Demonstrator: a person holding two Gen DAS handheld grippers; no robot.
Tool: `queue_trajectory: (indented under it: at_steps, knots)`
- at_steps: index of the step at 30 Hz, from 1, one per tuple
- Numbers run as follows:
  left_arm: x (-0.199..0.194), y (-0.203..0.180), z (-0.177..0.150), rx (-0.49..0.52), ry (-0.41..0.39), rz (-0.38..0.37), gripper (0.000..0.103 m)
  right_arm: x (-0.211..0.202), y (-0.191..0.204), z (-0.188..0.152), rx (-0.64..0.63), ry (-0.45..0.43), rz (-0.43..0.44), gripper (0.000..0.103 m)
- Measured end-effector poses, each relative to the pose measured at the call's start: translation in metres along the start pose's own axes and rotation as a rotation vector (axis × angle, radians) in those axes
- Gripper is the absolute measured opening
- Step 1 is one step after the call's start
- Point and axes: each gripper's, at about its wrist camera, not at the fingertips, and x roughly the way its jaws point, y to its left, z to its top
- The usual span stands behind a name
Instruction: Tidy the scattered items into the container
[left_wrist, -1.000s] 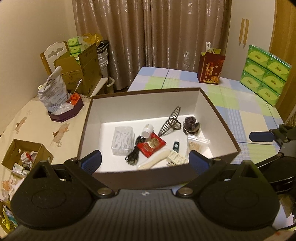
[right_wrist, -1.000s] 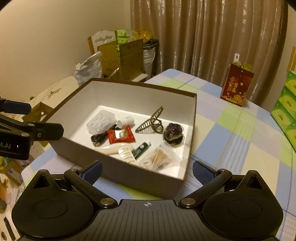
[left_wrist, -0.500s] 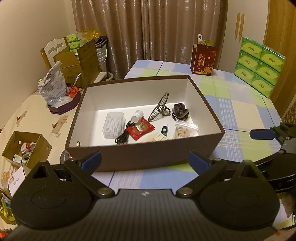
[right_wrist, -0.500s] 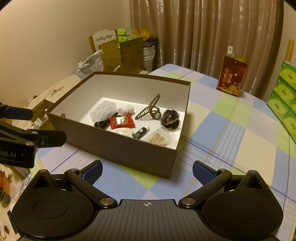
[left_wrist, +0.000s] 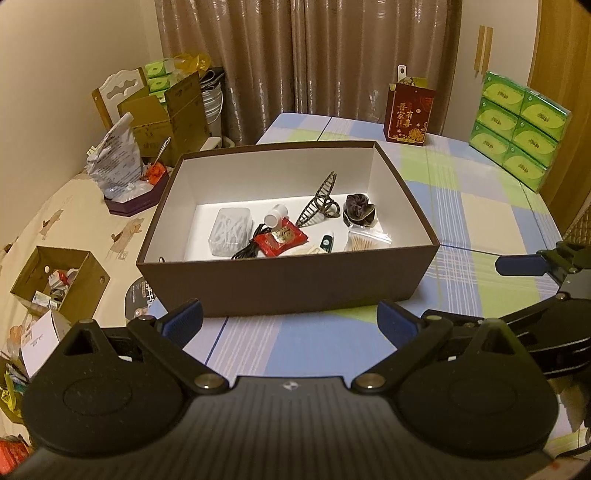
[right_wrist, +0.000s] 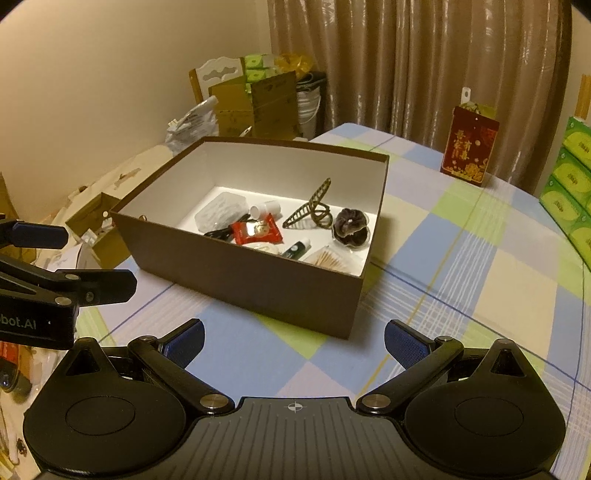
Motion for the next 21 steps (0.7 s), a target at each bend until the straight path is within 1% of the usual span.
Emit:
queue_trajectory:
  at_steps: [21]
  knots:
    - [0.0, -0.009, -0.008, -0.038, 0.026, 0.044, 0.099, 0.0, -0.012, -0.007, -0.013, 0.017, 0.036, 0.101]
